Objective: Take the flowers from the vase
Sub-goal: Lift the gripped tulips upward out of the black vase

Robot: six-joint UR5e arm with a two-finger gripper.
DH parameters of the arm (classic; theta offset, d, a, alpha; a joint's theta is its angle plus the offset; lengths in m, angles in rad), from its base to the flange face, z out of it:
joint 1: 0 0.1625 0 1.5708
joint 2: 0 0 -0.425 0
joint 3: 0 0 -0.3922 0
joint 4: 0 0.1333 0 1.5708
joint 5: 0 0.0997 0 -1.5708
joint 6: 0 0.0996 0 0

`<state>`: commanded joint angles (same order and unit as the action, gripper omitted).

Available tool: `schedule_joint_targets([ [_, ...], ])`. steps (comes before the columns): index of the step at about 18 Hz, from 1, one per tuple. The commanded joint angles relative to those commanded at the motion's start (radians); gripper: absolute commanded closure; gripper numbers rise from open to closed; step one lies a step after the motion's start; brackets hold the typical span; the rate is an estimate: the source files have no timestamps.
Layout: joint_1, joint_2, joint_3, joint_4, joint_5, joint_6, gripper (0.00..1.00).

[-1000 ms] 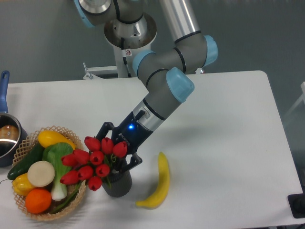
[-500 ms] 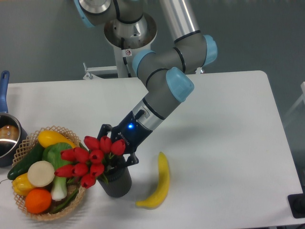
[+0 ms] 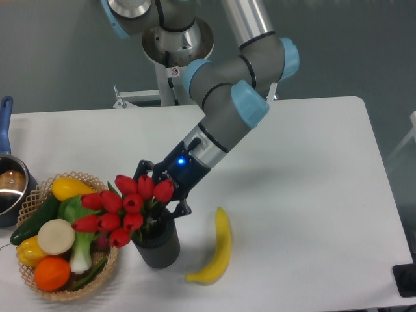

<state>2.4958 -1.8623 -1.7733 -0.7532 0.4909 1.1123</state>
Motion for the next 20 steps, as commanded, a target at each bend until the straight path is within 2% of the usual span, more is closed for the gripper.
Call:
schedule_joint_targets([
  [11, 0.048, 0.034, 0.026, 0.002, -0.117, -0.103, 0.63],
  [20, 0.057, 0.043, 0.066, 0.000, -0.153, -0.154, 0.63],
])
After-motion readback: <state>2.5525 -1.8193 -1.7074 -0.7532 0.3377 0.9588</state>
